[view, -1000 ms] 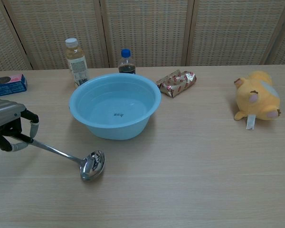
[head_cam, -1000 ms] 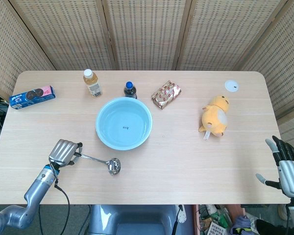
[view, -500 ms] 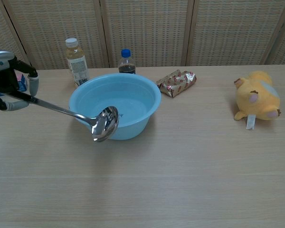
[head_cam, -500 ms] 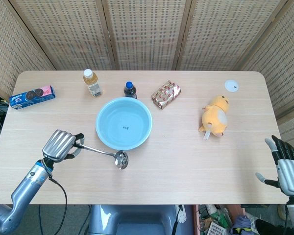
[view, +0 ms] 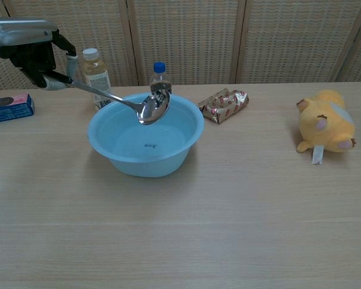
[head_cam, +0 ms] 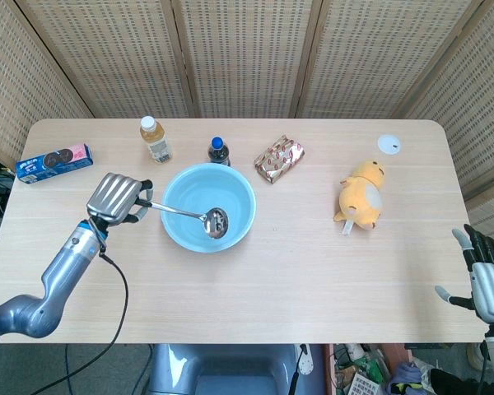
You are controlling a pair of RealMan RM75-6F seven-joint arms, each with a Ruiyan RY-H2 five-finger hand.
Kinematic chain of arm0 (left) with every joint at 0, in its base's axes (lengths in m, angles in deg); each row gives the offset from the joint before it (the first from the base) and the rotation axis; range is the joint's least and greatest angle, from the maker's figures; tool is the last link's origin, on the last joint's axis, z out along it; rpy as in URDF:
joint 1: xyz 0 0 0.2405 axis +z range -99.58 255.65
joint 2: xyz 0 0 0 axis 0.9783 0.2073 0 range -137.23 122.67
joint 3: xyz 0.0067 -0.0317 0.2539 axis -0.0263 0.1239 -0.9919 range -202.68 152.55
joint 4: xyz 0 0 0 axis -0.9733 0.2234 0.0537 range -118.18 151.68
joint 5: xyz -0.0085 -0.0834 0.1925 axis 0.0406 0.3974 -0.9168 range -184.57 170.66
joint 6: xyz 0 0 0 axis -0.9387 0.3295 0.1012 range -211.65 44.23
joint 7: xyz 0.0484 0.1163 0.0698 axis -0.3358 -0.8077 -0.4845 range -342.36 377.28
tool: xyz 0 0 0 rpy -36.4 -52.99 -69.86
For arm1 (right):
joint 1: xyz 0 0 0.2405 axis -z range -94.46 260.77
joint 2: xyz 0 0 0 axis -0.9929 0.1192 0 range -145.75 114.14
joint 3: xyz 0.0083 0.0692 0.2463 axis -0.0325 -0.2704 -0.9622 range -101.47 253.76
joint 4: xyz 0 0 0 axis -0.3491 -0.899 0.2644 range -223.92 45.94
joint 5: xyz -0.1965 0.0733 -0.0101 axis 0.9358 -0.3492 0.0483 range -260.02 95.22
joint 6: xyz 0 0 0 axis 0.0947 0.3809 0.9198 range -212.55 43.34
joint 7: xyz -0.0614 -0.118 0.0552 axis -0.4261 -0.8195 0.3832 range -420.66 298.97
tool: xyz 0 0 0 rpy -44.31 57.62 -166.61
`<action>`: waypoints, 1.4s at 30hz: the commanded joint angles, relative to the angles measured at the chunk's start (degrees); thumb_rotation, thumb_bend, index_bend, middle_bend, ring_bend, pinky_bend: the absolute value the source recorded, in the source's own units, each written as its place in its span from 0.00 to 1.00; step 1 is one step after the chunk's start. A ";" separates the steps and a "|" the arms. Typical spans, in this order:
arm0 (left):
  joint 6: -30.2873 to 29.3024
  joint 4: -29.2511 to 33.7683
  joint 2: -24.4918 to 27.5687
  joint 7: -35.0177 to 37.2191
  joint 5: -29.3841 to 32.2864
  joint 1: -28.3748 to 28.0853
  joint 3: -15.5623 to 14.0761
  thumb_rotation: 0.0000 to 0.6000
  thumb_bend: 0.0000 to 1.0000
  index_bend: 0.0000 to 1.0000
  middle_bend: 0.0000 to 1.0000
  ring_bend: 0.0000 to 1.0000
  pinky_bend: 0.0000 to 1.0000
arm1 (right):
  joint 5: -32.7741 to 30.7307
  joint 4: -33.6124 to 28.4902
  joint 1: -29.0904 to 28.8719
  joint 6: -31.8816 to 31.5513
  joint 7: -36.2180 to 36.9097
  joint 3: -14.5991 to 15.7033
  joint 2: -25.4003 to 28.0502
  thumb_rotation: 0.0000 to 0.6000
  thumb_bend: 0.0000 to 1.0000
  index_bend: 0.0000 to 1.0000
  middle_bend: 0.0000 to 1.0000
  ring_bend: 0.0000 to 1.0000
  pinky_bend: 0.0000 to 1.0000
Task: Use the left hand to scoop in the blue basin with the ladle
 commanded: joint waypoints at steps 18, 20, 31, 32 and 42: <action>10.50 -24.16 -14.93 -15.84 21.39 -18.92 -5.73 1.00 0.46 0.77 1.00 0.97 1.00 | -3.80 2.12 -0.94 3.45 -0.34 -0.68 -0.85 1.00 0.00 0.00 0.00 0.00 0.00; 10.33 -25.17 -15.87 -17.15 22.29 -19.75 -6.55 1.00 0.46 0.77 1.00 0.97 1.00 | -3.90 2.25 -0.95 3.54 -0.17 -0.72 -0.82 1.00 0.00 0.00 0.00 0.00 0.00; 8.54 -26.84 -19.01 -22.72 26.71 -22.79 -9.52 1.00 0.46 0.77 1.00 0.97 1.00 | -4.48 2.79 -0.90 3.80 0.47 -0.97 -0.76 1.00 0.00 0.00 0.00 0.00 0.00; 8.49 -26.87 -19.16 -23.04 27.15 -22.95 -9.70 1.00 0.46 0.77 1.00 0.97 1.00 | -4.51 2.82 -0.91 3.84 0.48 -0.98 -0.76 1.00 0.00 0.00 0.00 0.00 0.00; 7.87 -27.08 -19.63 -22.68 28.40 -23.68 -9.69 1.00 0.46 0.77 1.00 0.98 1.00 | -4.85 3.28 -0.91 4.13 1.00 -1.13 -0.72 1.00 0.00 0.00 0.00 0.00 0.00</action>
